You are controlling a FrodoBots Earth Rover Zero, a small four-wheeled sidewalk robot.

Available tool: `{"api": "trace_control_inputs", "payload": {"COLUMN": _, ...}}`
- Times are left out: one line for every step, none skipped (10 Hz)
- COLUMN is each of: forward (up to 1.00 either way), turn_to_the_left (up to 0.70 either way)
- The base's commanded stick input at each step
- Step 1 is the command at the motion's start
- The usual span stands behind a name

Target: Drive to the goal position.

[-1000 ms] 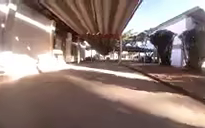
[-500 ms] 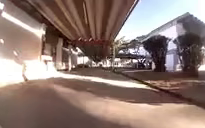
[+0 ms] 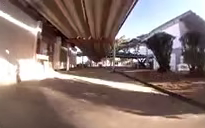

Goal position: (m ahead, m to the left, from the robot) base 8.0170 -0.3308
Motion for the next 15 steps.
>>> {"api": "trace_control_inputs", "payload": {"forward": 0.85, "turn_to_the_left": 0.00}}
{"api": "trace_control_inputs", "payload": {"forward": 0.85, "turn_to_the_left": 0.00}}
{"api": "trace_control_inputs", "payload": {"forward": 0.85, "turn_to_the_left": 0.00}}
{"api": "trace_control_inputs", "payload": {"forward": 0.85, "turn_to_the_left": 0.00}}
{"api": "trace_control_inputs", "payload": {"forward": 0.85, "turn_to_the_left": 0.00}}
{"api": "trace_control_inputs", "payload": {"forward": 0.85, "turn_to_the_left": 0.00}}
{"api": "trace_control_inputs", "payload": {"forward": 0.85, "turn_to_the_left": 0.00}}
{"api": "trace_control_inputs", "payload": {"forward": 0.85, "turn_to_the_left": 0.00}}
{"api": "trace_control_inputs", "payload": {"forward": 0.85, "turn_to_the_left": 0.00}}
{"api": "trace_control_inputs", "payload": {"forward": 0.85, "turn_to_the_left": 0.00}}
{"api": "trace_control_inputs", "payload": {"forward": 0.85, "turn_to_the_left": 0.00}}
{"api": "trace_control_inputs", "payload": {"forward": 0.85, "turn_to_the_left": 0.00}}
{"api": "trace_control_inputs", "payload": {"forward": 0.85, "turn_to_the_left": 0.00}}
{"api": "trace_control_inputs", "payload": {"forward": 0.85, "turn_to_the_left": 0.00}}
{"api": "trace_control_inputs", "payload": {"forward": 0.85, "turn_to_the_left": 0.00}}
